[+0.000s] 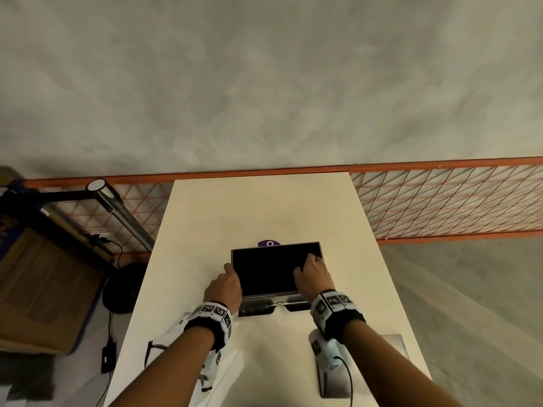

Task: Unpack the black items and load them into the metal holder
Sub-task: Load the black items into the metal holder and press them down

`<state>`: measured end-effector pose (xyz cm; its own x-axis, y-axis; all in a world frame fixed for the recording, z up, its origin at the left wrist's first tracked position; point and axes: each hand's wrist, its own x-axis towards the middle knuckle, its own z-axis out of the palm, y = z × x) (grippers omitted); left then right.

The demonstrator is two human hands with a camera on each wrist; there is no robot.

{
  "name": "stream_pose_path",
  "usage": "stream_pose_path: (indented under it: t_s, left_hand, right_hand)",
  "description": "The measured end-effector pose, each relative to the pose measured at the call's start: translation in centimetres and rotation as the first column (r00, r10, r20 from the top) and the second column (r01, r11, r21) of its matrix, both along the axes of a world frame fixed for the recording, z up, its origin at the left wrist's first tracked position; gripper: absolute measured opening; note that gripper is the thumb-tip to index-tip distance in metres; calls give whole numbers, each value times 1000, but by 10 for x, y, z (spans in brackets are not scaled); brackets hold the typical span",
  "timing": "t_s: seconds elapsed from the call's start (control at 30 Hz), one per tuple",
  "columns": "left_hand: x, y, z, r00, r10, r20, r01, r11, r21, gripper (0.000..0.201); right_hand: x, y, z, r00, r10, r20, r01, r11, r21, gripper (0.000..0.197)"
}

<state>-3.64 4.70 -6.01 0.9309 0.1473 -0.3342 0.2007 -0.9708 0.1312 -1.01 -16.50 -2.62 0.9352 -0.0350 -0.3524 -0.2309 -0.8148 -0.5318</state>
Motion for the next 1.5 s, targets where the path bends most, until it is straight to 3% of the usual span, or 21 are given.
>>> stream_pose_path:
  t_s: [0.1, 0.3, 0.63, 0.8, 0.97, 1.1, 1.3, 1.37, 1.5]
  left_hand:
    - [2, 0, 2, 1000, 10, -27, -10, 1000, 3, 47]
    - [5, 1, 2, 998, 25, -57, -26, 1000, -11, 47]
    - [7, 0, 4, 994, 43, -97, -43, 999, -4, 50]
    - [19, 2, 8, 988, 40, -149, -44, 999, -18, 59]
    - [21, 3, 9, 985, 47, -166, -52, 998, -25, 59]
    - [21, 0, 11, 983, 56, -172, -62, 998, -27, 57]
    - [20, -1, 10, 984, 66, -163, -71, 997, -23, 56]
    - [20, -1, 10, 984, 72, -164, -78, 997, -29, 54]
    - [20, 0, 10, 984, 63, -168, -70, 997, -37, 58]
  right_hand:
    - [12, 7, -13, 989, -111, -99, 113, 994, 15, 51]
    - [35, 4, -20, 967, -157, -203, 171, 984, 55, 52]
    - [34, 2, -32, 992, -86, -88, 88, 996, 19, 50]
    - [20, 3, -27, 1000, -7, 9, 7, 1000, -21, 66]
    - [1, 11, -16, 927, 242, 286, -199, 965, -172, 34]
    - [-11, 30, -15, 841, 534, 87, -519, 841, -152, 37]
    - [-6, 34, -22, 816, 577, -19, -563, 788, -247, 55]
    - [-7, 32, -23, 817, 576, 30, -552, 797, -245, 53]
    - [-2, 24, -27, 834, 459, 306, -388, 882, -267, 39]
